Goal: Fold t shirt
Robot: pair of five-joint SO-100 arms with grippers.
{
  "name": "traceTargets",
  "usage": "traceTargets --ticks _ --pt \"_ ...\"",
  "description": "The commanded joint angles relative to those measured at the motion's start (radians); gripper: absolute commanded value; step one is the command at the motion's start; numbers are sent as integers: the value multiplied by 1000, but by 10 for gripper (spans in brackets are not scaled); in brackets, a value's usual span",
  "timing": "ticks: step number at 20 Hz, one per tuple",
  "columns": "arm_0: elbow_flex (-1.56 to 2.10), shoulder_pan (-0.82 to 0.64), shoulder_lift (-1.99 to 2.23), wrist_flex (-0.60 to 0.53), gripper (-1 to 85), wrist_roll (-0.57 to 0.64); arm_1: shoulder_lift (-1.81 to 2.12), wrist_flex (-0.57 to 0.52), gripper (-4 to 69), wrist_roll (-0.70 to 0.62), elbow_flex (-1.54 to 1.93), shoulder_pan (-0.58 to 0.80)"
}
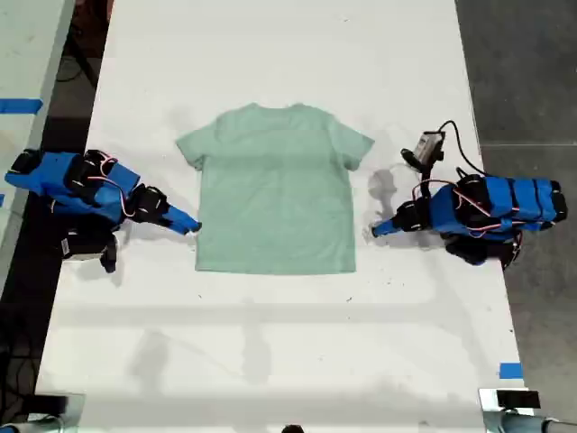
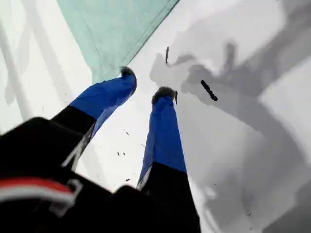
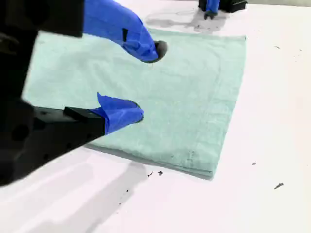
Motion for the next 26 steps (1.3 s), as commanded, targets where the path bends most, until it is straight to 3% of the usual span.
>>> traceTargets --ticks 1,3,5,7,10,11,12,13,14,15,17,20,24,26 --pt "0 8 6 3 168 -3 14 5 106 -12 54 -8" --pt "0 8 6 3 168 -3 14 5 105 -48 54 9" --pt "0 8 6 3 168 -3 14 6 103 -153 54 140" --pt "0 8 6 3 168 -3 14 8 108 -100 52 107" --pt "0 8 6 3 168 -3 18 52 115 118 -61 46" --pt "0 6 6 3 168 -3 18 71 114 31 -98 43" --pt "0 6 6 3 168 -3 18 61 110 84 -97 61" --pt "0 6 6 3 168 -3 18 2 14 -74 -118 77" --pt "0 6 6 3 168 -3 18 -94 11 -149 -161 109" --pt "0 6 6 3 168 -3 15 -137 35 -202 -199 201" --pt "0 8 6 3 168 -3 -163 -61 89 -265 -368 405" --pt "0 6 6 3 168 -3 -680 -46 248 -399 -634 624" --pt "0 6 6 3 168 -3 -1138 -94 245 -538 -819 925" --pt "0 6 6 3 168 -3 -1361 -138 242 -584 -942 988"
